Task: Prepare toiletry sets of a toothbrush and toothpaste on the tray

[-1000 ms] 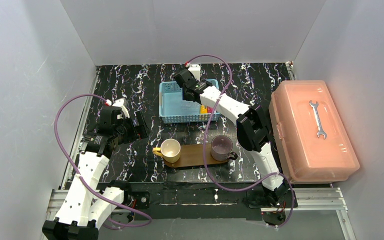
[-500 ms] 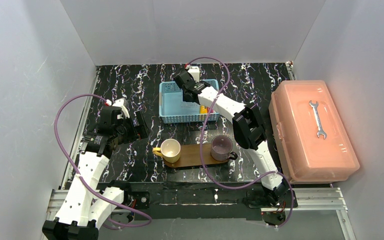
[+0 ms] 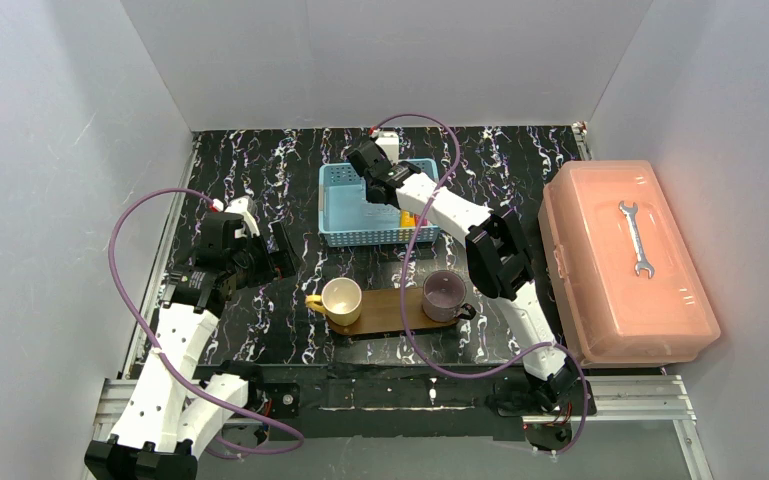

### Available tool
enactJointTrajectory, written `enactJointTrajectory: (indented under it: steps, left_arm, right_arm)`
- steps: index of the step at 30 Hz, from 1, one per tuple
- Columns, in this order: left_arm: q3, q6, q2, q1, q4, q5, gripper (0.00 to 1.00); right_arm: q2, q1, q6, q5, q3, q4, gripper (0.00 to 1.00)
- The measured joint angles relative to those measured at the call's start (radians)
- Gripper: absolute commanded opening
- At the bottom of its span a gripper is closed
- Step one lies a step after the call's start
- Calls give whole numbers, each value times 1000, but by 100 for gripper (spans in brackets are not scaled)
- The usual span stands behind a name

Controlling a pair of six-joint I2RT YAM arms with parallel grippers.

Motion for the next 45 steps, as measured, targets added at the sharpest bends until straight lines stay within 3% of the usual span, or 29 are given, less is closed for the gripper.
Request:
enactJointTrajectory:
  steps: [12, 31, 45]
  left_arm:
    - [0, 0, 0, 0, 0, -2, 99]
    - [0, 0, 3, 0, 0, -18, 99]
    - [0, 0, 2, 0, 0, -29, 99]
  right_arm:
    - [-25, 0, -18, 0, 3, -5, 1]
    - [-261, 28, -62, 35, -74, -9, 1]
    - [-534, 183, -43, 99, -313, -80, 1]
